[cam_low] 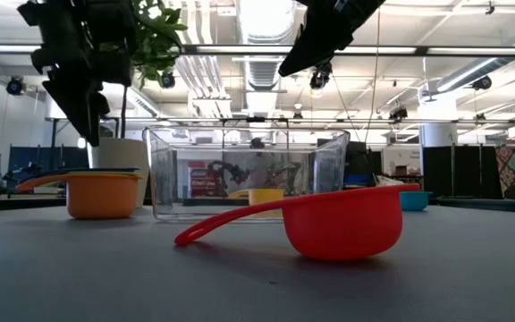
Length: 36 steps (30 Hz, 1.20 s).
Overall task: Nest measuring cups in basket
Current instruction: Adjust the stacked measuring cups
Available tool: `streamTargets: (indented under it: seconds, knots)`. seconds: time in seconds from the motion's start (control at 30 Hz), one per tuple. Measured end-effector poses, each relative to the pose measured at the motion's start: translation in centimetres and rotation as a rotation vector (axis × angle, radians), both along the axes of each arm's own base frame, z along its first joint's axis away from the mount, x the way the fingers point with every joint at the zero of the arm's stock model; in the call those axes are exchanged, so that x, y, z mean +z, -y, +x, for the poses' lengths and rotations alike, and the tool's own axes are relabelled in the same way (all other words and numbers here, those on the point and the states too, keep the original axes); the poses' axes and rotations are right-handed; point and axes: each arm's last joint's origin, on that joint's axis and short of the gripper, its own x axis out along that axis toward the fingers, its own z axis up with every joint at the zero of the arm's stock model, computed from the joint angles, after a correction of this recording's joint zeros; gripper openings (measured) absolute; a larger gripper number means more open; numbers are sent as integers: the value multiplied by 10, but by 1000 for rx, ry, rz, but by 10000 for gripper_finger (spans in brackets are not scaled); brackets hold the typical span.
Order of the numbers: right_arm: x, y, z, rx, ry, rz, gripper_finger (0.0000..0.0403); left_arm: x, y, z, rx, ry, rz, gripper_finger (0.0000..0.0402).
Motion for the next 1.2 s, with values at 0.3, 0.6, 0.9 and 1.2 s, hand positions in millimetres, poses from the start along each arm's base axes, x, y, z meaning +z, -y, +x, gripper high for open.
streamTargets:
  seconds: [0.3, 0.6, 0.9, 1.2]
  knots:
    - [0, 0, 0, 6, 0, -7, 38, 3, -2, 7, -102, -190, -35, 308]
    - [0, 0, 0, 7, 0, -7, 38, -3, -2, 8, -64, -296, -87, 343]
    - [0, 0, 0, 8, -3, -9, 38, -20, -6, 20, -73, -312, -90, 375]
    - [-1, 0, 0, 16, -7, -18, 38, -33, -11, 29, -148, -374, -58, 375]
